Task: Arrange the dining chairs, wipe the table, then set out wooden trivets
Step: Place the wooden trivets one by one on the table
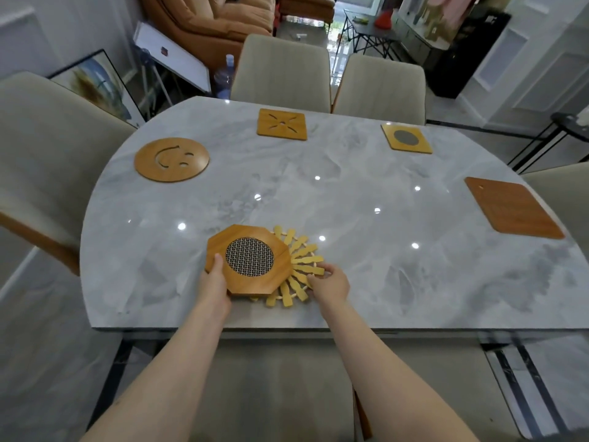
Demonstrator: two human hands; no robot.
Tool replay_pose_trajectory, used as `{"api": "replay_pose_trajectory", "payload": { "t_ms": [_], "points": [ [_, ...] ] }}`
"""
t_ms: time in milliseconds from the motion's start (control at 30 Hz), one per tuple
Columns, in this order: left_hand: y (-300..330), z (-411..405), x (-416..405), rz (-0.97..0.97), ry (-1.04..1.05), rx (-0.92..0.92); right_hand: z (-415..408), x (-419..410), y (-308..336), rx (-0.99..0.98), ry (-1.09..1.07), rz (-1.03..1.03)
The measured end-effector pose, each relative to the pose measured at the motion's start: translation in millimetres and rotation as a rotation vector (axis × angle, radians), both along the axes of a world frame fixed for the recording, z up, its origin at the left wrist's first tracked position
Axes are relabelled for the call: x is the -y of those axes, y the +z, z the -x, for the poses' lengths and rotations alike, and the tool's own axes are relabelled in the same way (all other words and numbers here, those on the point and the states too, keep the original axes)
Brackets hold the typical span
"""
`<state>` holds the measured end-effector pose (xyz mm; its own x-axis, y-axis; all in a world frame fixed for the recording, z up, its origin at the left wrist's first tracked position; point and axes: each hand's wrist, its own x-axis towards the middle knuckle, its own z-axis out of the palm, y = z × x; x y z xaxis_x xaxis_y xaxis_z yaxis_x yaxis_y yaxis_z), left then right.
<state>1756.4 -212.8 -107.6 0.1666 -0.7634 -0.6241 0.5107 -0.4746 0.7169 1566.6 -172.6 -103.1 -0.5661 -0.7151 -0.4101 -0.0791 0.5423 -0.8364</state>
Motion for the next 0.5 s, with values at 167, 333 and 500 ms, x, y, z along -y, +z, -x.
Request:
{"api": "replay_pose_trajectory", "payload": {
  "t_ms": [167,333,500],
  "points": [
    [3.4,0.2,-8.3,-0.001,-0.004,-0.014,0.3,-6.3,3.7,-0.094,0.022,0.017],
    [1.1,2.9,-17.2,-0.003,0.015,0.037,-1.6,-9.6,5.7,-0.169,0.034,0.012],
    [1.4,4.6,-18.2,0.003,0.011,0.042,-4.4,-12.2,6.2,-0.193,0.027,0.009]
  ]
}}
